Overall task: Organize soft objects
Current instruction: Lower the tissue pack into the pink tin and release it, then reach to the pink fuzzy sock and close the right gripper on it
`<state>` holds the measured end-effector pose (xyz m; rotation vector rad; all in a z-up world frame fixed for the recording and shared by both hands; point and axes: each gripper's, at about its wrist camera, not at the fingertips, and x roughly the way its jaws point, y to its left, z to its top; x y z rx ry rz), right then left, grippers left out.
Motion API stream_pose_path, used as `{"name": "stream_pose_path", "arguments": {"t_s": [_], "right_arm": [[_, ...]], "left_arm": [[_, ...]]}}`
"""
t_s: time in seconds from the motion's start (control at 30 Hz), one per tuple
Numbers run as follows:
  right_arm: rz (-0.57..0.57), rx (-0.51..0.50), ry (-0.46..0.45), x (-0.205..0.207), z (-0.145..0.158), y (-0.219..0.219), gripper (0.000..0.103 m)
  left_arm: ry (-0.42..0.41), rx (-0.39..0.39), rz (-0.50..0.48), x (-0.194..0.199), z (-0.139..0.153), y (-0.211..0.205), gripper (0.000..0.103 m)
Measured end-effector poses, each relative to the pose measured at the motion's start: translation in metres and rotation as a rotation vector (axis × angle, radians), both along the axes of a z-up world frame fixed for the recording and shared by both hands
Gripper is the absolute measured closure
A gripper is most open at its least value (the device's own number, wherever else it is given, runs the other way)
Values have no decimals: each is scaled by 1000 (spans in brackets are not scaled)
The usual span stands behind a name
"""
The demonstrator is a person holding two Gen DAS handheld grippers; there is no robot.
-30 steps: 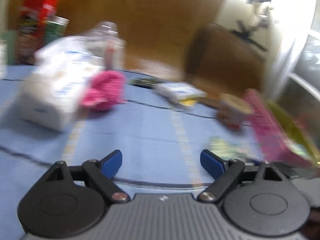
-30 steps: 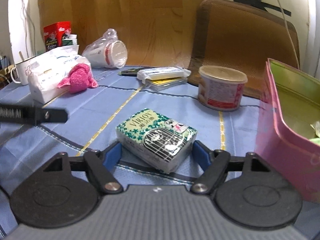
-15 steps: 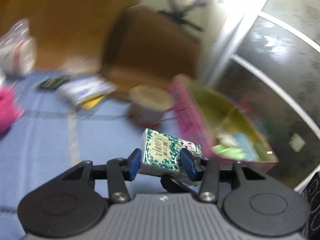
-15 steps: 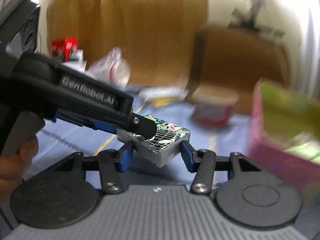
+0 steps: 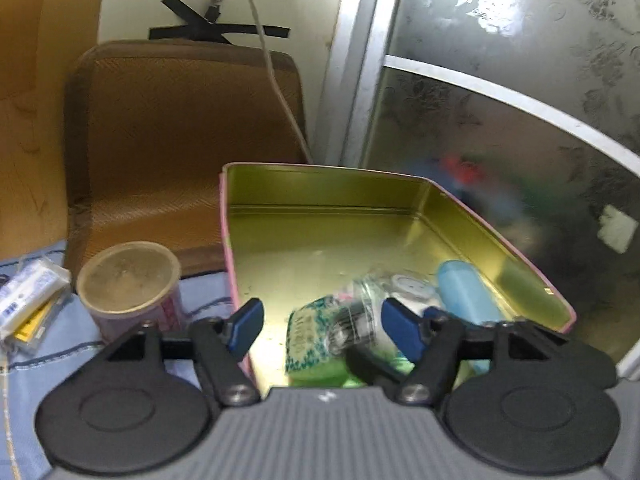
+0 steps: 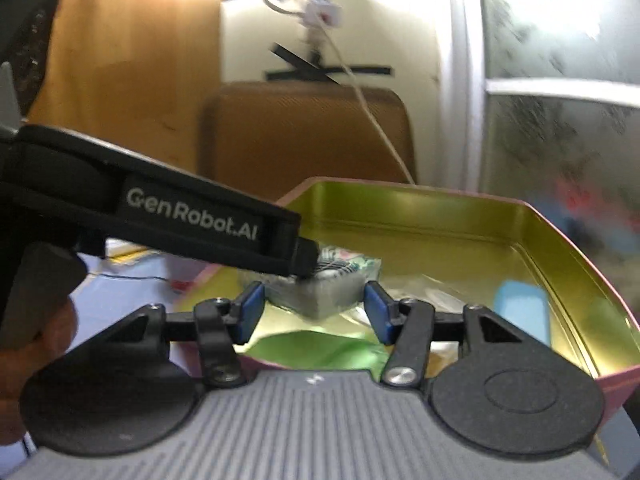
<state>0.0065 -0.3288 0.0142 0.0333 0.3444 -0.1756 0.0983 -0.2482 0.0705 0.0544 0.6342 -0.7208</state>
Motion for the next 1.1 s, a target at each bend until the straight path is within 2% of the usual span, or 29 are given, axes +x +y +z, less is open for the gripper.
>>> {"name": "stream_pose_path", "arguments": {"t_s": [0.07,0.2,0.3,0.4,0.5,0.57,0.67,0.7,0.73,0.77,0.9,1.0,1.03,1.07,1.1], "right_arm": [[-2,28,-20,-5,0,-4,35],[-4,34,-84,-19,4,-4,33],[11,45,-157,-29,14,6,34],[109,71,-170,-22,24,25,34],[277,68,-116,-4,26,63,37],[390,70,-52,15,23,92,46],[565,116,49,56,16,139,49],[607,137,80,70,14,155,49],[636,168,109,86,11,170,49],[652,212,136,103,7,184,48],[674,394,277,166,-15,229,47],[661,429,349,188,-32,249,47],[675,445,356,191,-36,252,48],[689,455,352,190,-35,253,65],[698,453,344,184,-31,252,65]], "left_arm": [[-20,-12,9,-4,3,12,31],[-64,-66,72,-12,12,58,24],[-67,-78,187,-18,10,112,24],[-45,-59,336,-22,-3,179,23],[-49,-9,514,-28,-23,247,24],[-46,14,614,-36,-35,285,24],[-35,4,748,-50,-49,333,25],[-10,-38,790,-53,-52,348,26],[-9,-124,800,-56,-52,360,25],[-30,-170,819,-59,-52,366,24],[-63,-176,824,-58,-49,363,24],[-80,-173,805,-61,-49,361,24],[-81,-177,803,-61,-49,360,24],[-79,-185,801,-61,-49,361,24],[-75,-197,798,-62,-48,362,24]]}}
